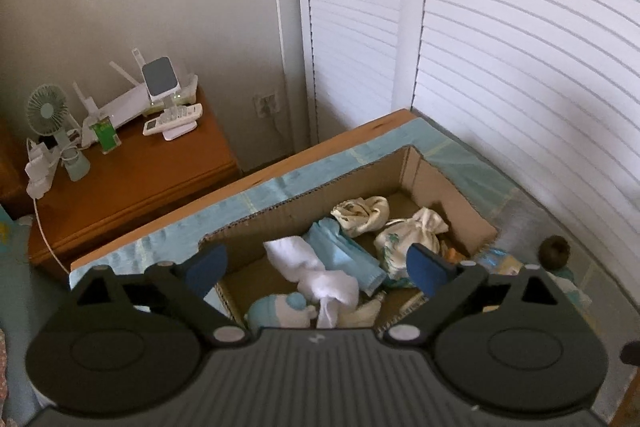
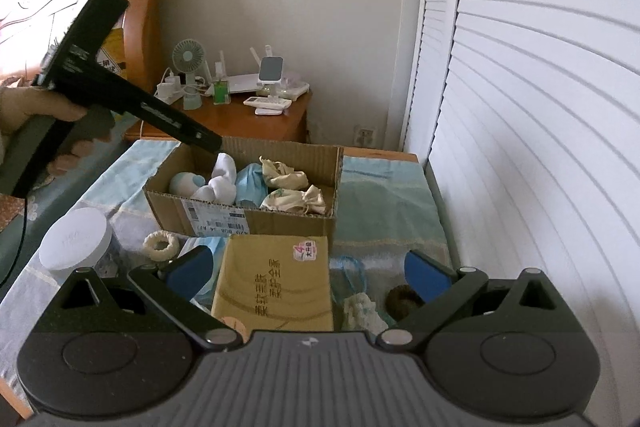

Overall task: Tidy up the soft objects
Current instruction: 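Move the right tool to the blue-patterned drawstring pouch and close on it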

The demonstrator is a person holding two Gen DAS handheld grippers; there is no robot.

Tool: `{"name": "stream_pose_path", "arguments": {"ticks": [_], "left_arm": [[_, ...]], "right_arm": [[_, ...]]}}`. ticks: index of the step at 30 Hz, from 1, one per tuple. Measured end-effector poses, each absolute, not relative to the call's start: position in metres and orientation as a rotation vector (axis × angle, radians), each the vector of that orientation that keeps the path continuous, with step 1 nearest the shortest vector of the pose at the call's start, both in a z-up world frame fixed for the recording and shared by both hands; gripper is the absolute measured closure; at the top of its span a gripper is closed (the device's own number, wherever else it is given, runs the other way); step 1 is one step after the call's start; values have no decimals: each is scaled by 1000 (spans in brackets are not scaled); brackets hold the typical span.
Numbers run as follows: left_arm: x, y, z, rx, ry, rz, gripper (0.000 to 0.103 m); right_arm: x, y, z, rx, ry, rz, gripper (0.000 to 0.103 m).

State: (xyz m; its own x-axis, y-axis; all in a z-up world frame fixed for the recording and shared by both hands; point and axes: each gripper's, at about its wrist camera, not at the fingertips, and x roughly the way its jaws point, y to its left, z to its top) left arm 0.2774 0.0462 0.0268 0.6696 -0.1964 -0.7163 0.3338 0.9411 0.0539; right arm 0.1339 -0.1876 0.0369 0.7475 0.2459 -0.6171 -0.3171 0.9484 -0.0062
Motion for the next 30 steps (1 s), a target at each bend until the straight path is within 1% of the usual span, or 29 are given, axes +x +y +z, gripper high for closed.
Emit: {"name": "stream_pose_path", "arguments": {"ticks": [4,13,21,30], "left_arm": [[253,44,36,198,749,-301,3],[174,35,44,171,649,-336,1],[124,19,26,122,614,-332,1],[104,1,-11,133,629,-286,1]], "right_arm": [[125,-190,37,-116,655,311,0],[108,-204,30,-102,660,281,0],[98,-219,18,-78,685,252,0],[90,-232,0,-91,720,216,0]]}}
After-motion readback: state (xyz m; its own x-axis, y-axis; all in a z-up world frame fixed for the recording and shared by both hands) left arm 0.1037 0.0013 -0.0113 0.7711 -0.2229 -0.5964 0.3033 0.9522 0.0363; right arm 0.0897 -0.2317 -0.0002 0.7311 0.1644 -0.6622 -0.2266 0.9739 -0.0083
